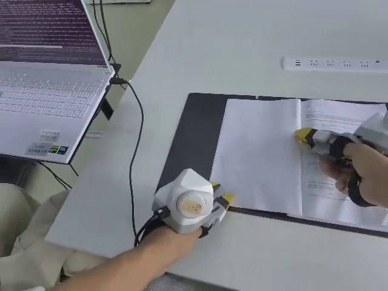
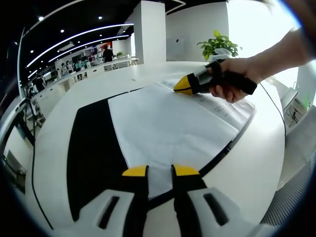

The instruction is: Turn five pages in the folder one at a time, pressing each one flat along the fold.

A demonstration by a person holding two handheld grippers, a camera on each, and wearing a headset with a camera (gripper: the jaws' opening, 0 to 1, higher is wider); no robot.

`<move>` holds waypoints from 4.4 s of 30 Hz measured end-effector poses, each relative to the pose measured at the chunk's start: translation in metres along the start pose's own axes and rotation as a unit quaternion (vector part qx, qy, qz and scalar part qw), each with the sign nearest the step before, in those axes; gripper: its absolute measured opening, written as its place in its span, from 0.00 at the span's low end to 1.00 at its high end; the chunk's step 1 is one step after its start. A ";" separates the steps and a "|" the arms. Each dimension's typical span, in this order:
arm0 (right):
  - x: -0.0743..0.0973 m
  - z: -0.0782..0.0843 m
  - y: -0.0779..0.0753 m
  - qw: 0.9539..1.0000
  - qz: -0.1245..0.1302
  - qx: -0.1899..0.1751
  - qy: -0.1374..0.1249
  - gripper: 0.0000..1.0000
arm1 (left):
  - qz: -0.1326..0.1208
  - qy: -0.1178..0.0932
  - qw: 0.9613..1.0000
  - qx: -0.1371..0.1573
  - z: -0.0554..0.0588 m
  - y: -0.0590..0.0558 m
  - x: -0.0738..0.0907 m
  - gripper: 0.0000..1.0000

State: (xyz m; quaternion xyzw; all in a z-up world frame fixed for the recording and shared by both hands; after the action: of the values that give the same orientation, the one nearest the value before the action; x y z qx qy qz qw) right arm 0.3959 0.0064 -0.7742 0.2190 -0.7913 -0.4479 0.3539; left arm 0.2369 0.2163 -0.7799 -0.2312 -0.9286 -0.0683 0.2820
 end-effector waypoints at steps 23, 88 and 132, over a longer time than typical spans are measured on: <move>-0.045 -0.036 -0.004 0.998 -0.014 -0.054 -0.040 0.00 | -0.006 -0.001 1.000 0.004 -0.001 -0.001 0.001 0.16; -0.010 -0.007 -0.005 0.999 -0.016 -0.049 0.005 0.00 | -0.008 0.000 1.000 -0.006 -0.001 -0.002 0.002 0.16; 0.054 0.064 -0.005 0.994 -0.047 -0.055 0.083 0.00 | -0.013 -0.005 1.000 -0.002 0.001 -0.002 0.001 0.15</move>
State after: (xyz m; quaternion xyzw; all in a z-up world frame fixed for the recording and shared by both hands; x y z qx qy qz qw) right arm 0.3123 0.0041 -0.7812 0.2722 -0.7225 -0.4869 0.4084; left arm 0.2343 0.2153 -0.7800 -0.2204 -0.9327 -0.0726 0.2762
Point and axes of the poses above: the centre of the closed fingertips' face, and the gripper's own axes: x roughly backward along the fingers, y roughly to its left, z roughly out of its underside, the point moved 7 cm from there along x, roughly backward along the fingers, and after that the axes turned 2 degrees about -y, right-handed, at the moved point
